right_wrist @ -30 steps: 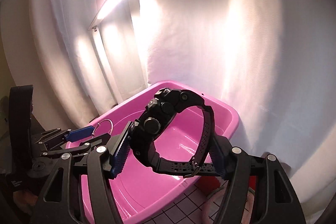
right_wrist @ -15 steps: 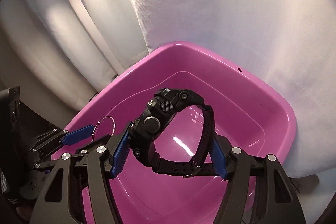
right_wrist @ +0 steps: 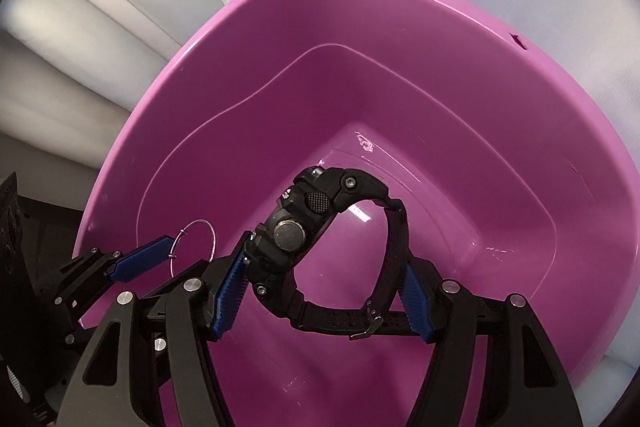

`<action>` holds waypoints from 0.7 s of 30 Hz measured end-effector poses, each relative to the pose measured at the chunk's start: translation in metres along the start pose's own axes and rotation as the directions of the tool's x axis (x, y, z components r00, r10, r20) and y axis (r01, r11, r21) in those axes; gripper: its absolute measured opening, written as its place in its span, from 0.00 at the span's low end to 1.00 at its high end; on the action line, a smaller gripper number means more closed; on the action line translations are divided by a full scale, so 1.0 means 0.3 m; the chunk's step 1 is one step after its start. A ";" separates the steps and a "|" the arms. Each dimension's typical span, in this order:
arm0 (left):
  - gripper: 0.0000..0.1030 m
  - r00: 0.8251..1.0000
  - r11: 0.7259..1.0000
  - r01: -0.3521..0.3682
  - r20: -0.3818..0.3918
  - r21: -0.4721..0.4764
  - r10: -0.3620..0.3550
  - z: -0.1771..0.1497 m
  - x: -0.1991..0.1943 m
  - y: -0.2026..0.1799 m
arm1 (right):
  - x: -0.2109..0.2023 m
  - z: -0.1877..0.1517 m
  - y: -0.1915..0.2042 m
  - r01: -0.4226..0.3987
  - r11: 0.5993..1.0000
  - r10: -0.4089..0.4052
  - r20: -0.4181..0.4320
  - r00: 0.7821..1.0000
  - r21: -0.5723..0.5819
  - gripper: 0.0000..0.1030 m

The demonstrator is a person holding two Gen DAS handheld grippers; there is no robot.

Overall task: Organize jewelry
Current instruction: 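Carry the bangle and watch in both tools over the pink tub, then open the left tool dropping the bangle while the right tool releases the watch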

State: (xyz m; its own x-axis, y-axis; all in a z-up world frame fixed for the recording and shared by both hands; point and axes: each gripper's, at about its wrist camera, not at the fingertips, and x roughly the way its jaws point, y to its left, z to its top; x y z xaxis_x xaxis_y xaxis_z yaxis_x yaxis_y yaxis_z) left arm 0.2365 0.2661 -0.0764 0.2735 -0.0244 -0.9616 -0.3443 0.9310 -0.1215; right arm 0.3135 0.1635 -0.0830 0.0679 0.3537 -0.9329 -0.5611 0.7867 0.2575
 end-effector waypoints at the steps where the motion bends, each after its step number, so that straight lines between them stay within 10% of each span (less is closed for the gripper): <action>1: 0.39 1.000 1.000 0.005 -0.010 -0.008 -0.005 0.002 0.007 0.005 | 0.011 0.006 0.007 0.012 1.000 -0.012 -0.015 1.000 -0.003 0.62; 21: 0.41 0.992 0.997 0.029 -0.124 -0.069 -0.038 0.001 0.072 0.056 | 0.124 0.043 -0.054 0.057 0.994 -0.044 -0.138 0.989 0.093 0.64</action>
State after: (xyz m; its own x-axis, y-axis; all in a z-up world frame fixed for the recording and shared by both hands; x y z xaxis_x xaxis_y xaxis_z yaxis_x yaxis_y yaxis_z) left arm 0.2367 0.2813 -0.0990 0.1724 -0.1044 -0.9795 -0.3970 0.9027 -0.1661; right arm 0.3357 0.1705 -0.1185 -0.0217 0.2455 -0.9692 -0.4767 0.8496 0.2259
